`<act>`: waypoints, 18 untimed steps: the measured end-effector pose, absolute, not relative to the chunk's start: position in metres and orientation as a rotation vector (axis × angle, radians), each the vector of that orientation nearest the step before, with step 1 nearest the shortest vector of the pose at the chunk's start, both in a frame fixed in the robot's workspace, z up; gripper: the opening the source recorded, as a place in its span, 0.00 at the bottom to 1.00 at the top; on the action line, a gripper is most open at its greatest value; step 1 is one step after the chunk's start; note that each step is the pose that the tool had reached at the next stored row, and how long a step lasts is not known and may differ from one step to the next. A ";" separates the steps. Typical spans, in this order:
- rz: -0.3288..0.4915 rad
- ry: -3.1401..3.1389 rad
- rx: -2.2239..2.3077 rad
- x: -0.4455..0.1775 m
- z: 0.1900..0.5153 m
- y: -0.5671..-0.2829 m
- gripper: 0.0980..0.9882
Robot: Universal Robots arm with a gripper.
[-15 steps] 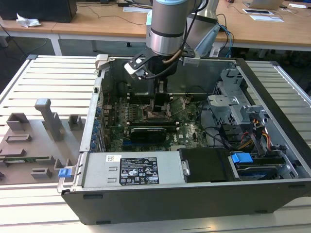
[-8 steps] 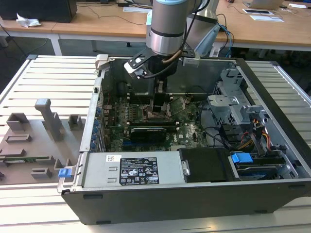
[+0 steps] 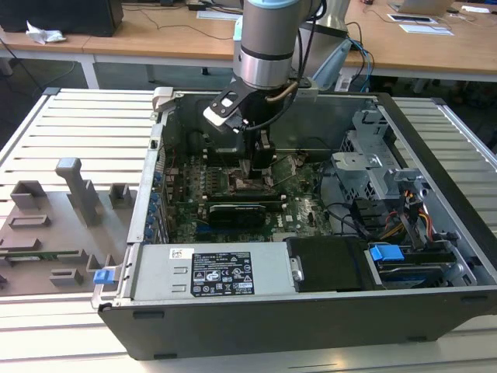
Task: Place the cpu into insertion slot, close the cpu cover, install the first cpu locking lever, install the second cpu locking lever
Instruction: 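Place the cpu into insertion slot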
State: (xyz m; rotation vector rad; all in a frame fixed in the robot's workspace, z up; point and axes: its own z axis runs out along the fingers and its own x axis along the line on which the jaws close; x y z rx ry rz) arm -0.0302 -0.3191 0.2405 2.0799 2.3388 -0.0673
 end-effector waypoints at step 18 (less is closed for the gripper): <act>-0.067 2.339 2.080 -0.030 0.224 -0.319 0.50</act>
